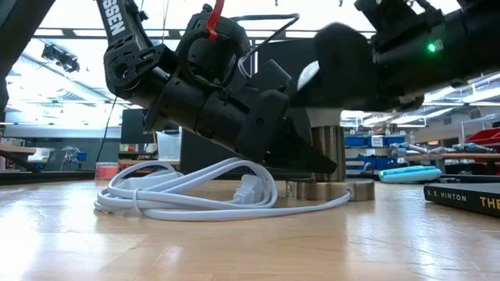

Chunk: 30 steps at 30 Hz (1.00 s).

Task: Screw lightbulb
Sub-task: Remove the white lightbulb into the silver lamp

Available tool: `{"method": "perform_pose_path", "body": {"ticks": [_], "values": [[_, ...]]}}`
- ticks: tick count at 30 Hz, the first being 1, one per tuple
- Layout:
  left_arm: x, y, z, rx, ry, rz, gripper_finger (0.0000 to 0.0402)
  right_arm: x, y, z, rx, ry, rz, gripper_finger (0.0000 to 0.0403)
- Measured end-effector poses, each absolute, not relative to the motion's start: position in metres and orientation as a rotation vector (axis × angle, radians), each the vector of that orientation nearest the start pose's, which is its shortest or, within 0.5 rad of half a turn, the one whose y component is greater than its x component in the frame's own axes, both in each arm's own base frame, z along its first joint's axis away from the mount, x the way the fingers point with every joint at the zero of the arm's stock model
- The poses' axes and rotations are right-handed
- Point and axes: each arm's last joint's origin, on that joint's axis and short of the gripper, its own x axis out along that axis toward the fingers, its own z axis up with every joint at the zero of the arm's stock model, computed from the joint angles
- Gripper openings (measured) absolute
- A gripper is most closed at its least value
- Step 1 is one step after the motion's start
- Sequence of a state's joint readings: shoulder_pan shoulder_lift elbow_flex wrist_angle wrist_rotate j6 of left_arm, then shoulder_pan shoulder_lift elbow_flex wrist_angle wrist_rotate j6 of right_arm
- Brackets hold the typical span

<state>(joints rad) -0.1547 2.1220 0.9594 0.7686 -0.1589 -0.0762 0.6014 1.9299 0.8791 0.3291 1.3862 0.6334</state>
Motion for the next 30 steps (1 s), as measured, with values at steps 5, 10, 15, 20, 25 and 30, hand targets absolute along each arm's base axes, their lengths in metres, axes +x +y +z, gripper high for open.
{"method": "perform_pose_path", "body": {"ticks": [5,10,15,20,25,30], "values": [[0.395,-0.057,0.090,-0.021,0.387,0.032,0.0185,0.297,0.168,0.120,-0.034,0.124,-0.861,0.0343],[0.395,-0.056,0.090,-0.020,0.386,0.049,0.0185,0.297,0.167,0.120,-0.034,0.118,-0.869,0.0324],[0.395,-0.056,0.090,-0.035,0.384,0.073,0.0185,0.301,0.159,0.118,0.008,0.136,-0.867,0.0307],[0.395,-0.055,0.090,-0.037,0.382,0.082,0.0185,0.308,0.147,0.115,0.037,0.188,-0.852,0.0306],[0.396,-0.055,0.091,-0.037,0.381,0.082,0.0185,0.308,0.145,0.116,0.014,0.179,-0.873,0.0306],[0.396,-0.055,0.091,-0.036,0.381,0.081,0.0185,0.308,0.149,0.118,0.005,0.158,-0.878,0.0305]]}}
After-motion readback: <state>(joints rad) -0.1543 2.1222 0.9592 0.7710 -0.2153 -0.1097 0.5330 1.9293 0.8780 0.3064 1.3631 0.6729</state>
